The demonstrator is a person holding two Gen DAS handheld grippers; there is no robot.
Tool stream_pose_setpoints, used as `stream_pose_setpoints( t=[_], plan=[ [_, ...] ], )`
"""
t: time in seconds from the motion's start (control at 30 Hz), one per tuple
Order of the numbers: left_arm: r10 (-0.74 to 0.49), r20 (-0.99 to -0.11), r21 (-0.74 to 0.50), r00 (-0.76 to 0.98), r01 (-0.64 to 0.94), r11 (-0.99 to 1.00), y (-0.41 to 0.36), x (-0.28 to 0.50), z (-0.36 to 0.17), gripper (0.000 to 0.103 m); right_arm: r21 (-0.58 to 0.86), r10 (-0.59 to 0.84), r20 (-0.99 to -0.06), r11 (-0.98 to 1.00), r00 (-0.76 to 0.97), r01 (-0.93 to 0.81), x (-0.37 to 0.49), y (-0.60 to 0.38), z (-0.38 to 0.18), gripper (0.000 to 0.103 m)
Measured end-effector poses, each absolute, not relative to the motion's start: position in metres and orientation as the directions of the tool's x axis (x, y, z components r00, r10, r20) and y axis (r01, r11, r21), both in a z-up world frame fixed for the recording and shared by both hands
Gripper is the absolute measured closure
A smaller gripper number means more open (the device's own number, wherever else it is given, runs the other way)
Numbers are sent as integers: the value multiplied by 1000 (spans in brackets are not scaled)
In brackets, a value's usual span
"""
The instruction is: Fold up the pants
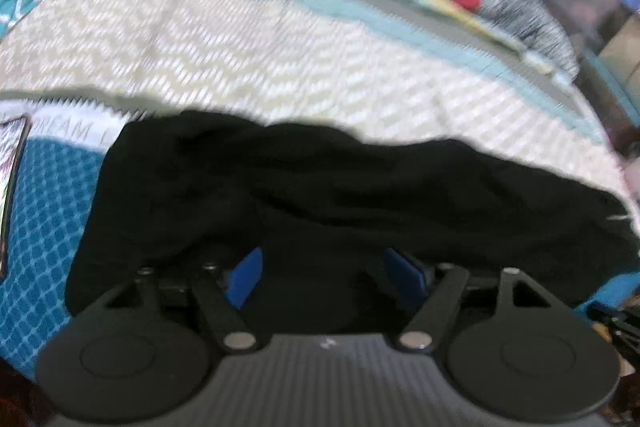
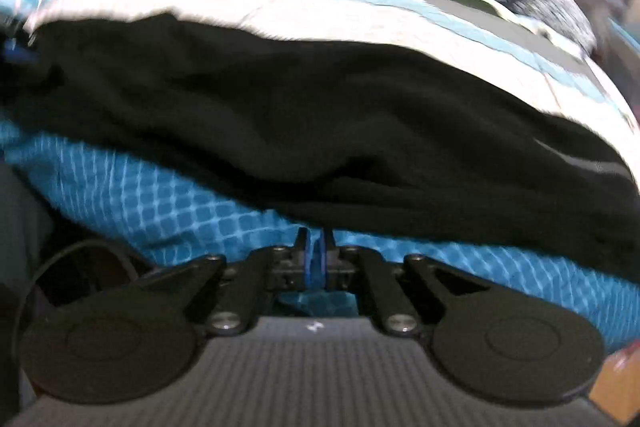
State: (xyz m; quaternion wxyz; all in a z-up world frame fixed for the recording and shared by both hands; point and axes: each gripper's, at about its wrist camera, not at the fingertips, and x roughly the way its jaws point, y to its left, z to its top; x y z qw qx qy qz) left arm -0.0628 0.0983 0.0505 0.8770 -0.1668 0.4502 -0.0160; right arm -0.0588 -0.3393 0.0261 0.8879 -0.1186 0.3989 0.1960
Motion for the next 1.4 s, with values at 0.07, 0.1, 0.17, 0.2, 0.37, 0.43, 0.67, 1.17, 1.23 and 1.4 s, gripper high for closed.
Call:
stream_pose_setpoints(
  t=[0.07,0.1,0.17,0.2,0.37,0.43,0.67,1.17,1.23,1.4],
  plan=[
    [-214,-744,-328,633,-68,942,90,-62,63,33,15,267,-743,924,614,-383,-56,-359,32,95],
    [-227,-730,-332,645,-44,942,83,-60,67,33,59,270,-727,940,631,-335,-54,-373,37,95],
    [-264,-713,-344,650,5,939,67,-49,72,33,142,262,-688,963,677,-228,-54,-400,46,95],
    [-283,-713,-353,642,20,935,59,-44,72,33,186,242,-660,970,711,-157,-51,-416,51,95],
    [-367,-752,-365,548,118,924,16,-30,54,36,398,58,-541,897,839,194,-46,-503,59,73],
    [-379,-782,-365,495,130,922,9,-34,41,36,468,-1,-513,838,859,281,-44,-533,57,70],
    [-359,-821,-371,443,62,926,8,-56,17,36,458,-64,-551,810,832,366,8,-563,46,47],
    [-316,-856,-301,410,103,948,-10,-43,14,29,266,-180,-652,855,737,444,23,-589,14,84],
    [-306,-861,-280,406,123,952,-14,-43,15,29,326,-174,-622,829,763,454,14,-592,15,79],
    [-323,-845,-296,427,132,946,-6,-47,30,29,374,-295,-556,746,777,551,-18,-596,36,46]
  ],
)
